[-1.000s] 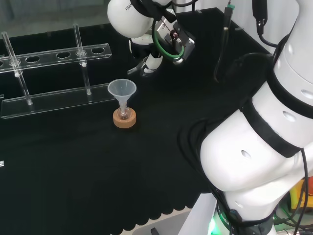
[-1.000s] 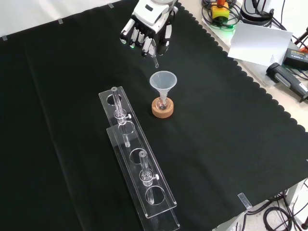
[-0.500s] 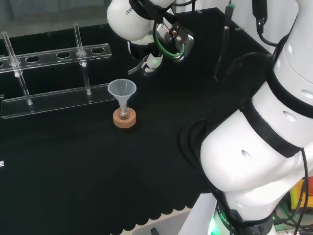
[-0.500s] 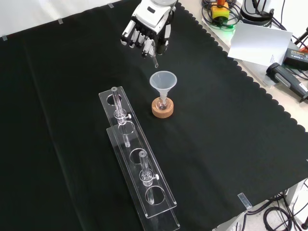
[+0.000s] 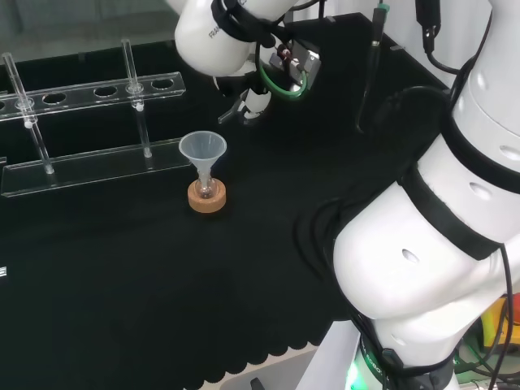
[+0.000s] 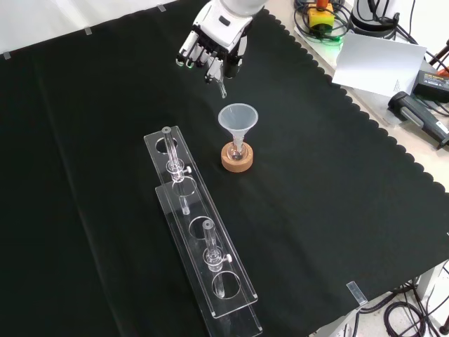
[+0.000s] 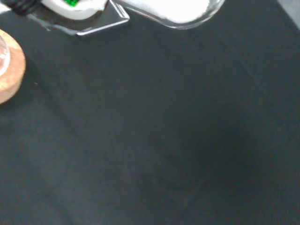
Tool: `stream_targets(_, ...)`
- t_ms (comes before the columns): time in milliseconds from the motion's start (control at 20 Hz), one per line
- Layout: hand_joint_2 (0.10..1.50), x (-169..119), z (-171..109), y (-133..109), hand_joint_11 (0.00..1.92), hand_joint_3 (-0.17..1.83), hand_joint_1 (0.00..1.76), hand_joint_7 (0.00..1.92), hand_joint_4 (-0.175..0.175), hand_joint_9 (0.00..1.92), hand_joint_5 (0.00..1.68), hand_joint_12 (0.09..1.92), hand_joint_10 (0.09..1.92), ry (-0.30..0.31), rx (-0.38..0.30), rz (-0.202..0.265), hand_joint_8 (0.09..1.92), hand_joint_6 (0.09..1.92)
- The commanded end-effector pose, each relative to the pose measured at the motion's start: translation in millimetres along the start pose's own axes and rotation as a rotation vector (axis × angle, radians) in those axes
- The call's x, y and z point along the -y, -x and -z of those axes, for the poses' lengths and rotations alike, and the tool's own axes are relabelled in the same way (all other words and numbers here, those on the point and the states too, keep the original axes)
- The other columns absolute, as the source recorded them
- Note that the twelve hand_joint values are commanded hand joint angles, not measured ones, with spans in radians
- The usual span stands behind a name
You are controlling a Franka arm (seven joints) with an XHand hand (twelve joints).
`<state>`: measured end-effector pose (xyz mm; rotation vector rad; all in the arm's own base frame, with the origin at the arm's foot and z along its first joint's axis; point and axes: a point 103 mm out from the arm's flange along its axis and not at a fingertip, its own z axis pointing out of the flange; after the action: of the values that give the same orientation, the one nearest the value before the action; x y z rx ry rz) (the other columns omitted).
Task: Pour all the NaCl from the weighing funnel into the round-bottom flask.
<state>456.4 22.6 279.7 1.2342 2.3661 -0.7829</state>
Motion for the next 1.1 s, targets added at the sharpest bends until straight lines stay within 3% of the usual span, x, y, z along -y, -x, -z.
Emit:
stream_targets(50,0.78,-8.6,18.9,-20.2,0.0,0.4,1.1,1.62,0.175,1.26,1.3,1.58,0.11,-0.043,0.115,-0.008,0.09,0.52)
stream_targets(450,0.78,-13.0,29.5,-24.7,0.0,0.41,1.1,1.62,0.175,1.27,1.29,1.58,0.11,-0.06,0.138,0.013,0.09,0.53)
stream_targets(550,0.78,-12.0,32.0,-18.4,0.0,0.41,1.1,1.62,0.175,1.27,1.29,1.58,0.11,-0.039,0.154,0.058,0.09,0.53)
stream_targets(650,0.78,-13.3,37.4,-18.0,0.0,0.41,1.1,1.62,0.175,1.27,1.29,1.58,0.11,-0.054,0.218,0.066,0.09,0.54)
stream_targets(800,0.78,-14.4,41.9,-21.0,0.0,0.41,1.1,1.62,0.175,1.27,1.29,1.58,0.11,-0.066,0.238,0.056,0.09,0.54)
stream_targets(1100,0.78,-13.2,43.8,-23.6,0.0,0.41,1.1,1.63,0.175,1.27,1.29,1.57,0.11,-0.073,0.215,0.059,0.09,0.55)
